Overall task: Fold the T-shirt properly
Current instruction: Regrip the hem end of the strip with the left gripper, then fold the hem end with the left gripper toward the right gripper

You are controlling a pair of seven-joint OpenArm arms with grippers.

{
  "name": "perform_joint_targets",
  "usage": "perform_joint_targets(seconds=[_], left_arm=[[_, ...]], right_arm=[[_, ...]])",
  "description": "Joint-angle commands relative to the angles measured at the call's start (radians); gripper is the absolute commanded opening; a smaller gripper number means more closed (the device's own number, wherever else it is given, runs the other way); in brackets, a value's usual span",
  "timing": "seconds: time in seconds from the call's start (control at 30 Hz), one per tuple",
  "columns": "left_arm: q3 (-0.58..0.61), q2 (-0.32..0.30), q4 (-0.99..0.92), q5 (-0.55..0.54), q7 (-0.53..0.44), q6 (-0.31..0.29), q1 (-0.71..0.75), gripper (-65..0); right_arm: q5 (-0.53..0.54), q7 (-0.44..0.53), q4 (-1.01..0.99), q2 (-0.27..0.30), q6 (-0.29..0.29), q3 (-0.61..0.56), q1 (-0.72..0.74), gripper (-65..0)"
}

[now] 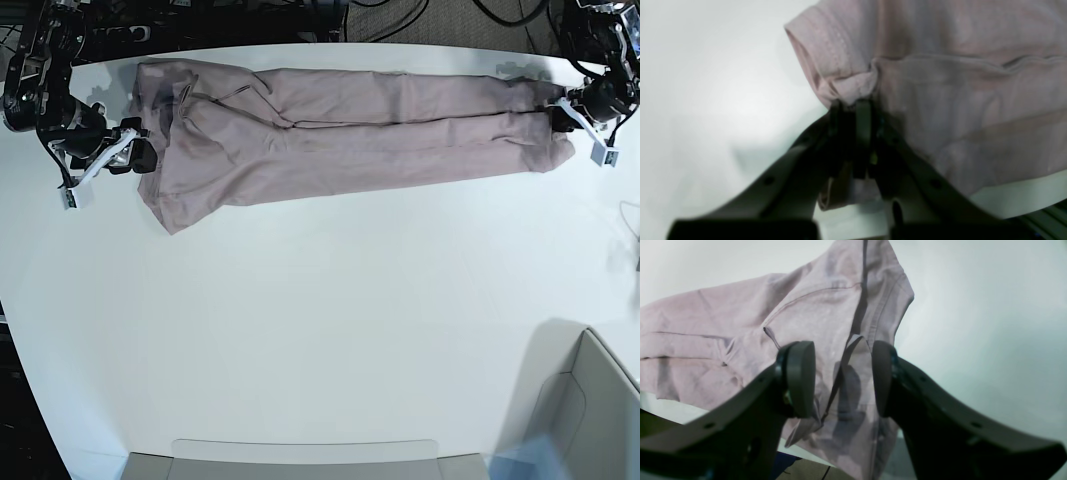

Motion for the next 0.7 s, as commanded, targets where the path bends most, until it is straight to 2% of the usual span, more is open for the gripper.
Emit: perform_joint_targets(seconds=[0.0, 0.17, 0.3, 0.43, 0.53, 0.67], left_arm=[[-0.036, -0.002, 0.033, -0.031, -0.001, -0.002, -0.002, -65.0], [-0.145, 0.030, 0.122, -0.120, 0.084, -0.002, -0.002, -65.0], [-0.163, 0.047, 0.219, -0.204, 0.134, -0.002, 0.001, -65.0], [-0.162, 0.123, 0.348, -0.234, 0.183, -0.002, 0.001, -65.0], [-0.114, 0.203, 0.457, -0.232, 0.223, -0.002, -0.001, -65.0], [0.005, 0.266, 0.521, -0.226, 0.220, -0.002, -0.001, -65.0]], right_arm=[[0.019, -0.002, 0.018, 0.015, -0.009, 0.010, 0.007, -36.7], [0.019, -0.002, 0.018, 0.017, -0.009, 0.010, 0.007, -36.7], [0.019, -0.002, 0.018, 0.015, -0.009, 0.003, 0.007, -36.7], [0.019, -0.002, 0.017, 0.012, -0.009, 0.002, 0.021, -36.7], [0.019, -0.002, 0.015, 0.008, -0.009, 0.005, 0.023, -36.7], [0.017, -0.002, 0.015, 0.008, -0.009, 0.002, 0.030, -36.7]])
